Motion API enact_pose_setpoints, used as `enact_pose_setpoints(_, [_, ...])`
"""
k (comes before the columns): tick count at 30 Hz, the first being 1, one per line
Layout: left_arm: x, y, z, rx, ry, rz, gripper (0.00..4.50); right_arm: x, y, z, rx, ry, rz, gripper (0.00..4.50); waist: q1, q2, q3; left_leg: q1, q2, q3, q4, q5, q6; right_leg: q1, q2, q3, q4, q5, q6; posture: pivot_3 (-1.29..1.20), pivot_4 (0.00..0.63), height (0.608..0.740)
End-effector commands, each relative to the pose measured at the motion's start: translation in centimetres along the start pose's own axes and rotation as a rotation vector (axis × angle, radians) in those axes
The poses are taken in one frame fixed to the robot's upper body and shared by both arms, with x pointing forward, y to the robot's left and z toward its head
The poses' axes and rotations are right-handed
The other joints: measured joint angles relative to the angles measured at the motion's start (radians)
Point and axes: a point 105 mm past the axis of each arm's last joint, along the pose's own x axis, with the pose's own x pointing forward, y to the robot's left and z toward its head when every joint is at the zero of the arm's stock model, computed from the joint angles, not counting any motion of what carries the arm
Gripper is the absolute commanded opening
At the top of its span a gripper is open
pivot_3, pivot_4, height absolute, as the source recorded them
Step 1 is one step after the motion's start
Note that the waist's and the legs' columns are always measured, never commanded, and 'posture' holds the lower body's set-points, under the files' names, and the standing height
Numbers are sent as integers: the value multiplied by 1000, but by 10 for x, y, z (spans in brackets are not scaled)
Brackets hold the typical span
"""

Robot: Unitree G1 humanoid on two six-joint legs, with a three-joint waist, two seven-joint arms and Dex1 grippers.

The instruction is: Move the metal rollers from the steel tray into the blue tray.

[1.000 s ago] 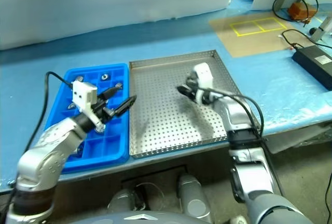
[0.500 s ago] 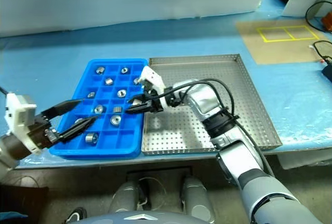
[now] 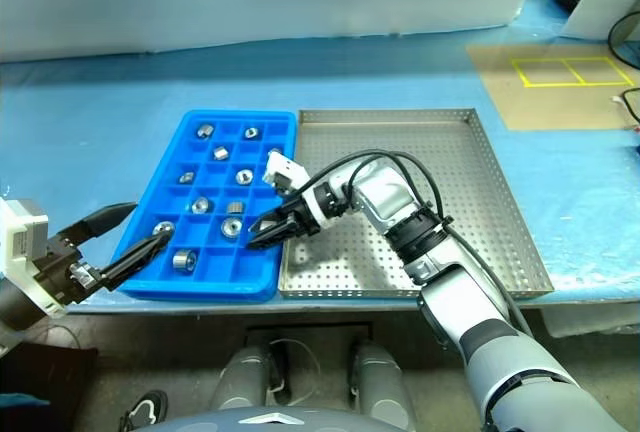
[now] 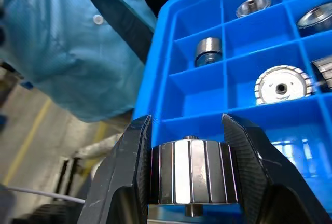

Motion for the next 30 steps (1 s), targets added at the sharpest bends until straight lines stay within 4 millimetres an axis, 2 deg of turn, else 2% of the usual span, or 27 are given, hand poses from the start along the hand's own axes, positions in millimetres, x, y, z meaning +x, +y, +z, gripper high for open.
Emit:
enact_pose_setpoints(1, [3,-7,7,21,-23,-34,4306,15,16,26,-9,-29,59,1679,-2,0,0,2,0,0,-4,2,-3,0,0,0,0,0,-1,-166,150,740])
enact_pose_setpoints(5, [3,-7,6,10,-18,-41,4306,28,29,26,112,-18,133,1679,7,0,0,7,-1,0,-13,5,-8,1,1,0,0,-3,-4,-160,150,740])
enact_pose_setpoints(9, [1,-9,4,3,-9,-37,4306,44,27,13,139,24,96,1679,9,-1,0,6,-1,0,-13,5,-8,1,1,0,-1,-3,-5,-141,150,740])
enact_pose_setpoints(19, [1,-17,3,-13,-5,-36,4306,49,22,4,123,63,45,1679,9,-2,0,7,-1,0,-14,5,-8,0,1,0,-1,-4,-5,-126,150,740])
enact_pose_setpoints(23, [3,-12,4,-9,-13,-21,4306,51,6,21,-6,1,-81,1679,8,-2,0,7,-1,0,-14,5,-9,0,1,0,-1,-4,-5,-132,150,740])
enact_pose_setpoints(28, [7,-11,6,-6,-21,-23,4306,52,7,28,-65,-28,-84,1679,8,-2,0,7,-1,0,-15,5,-9,0,1,0,-1,-4,-5,-137,150,740])
enact_pose_setpoints(30, [8,-11,7,-5,-24,-25,4306,50,0,32,-105,-50,-125,1679,8,-3,0,7,-1,0,-15,6,-9,1,1,0,-1,-3,-5,-141,150,740])
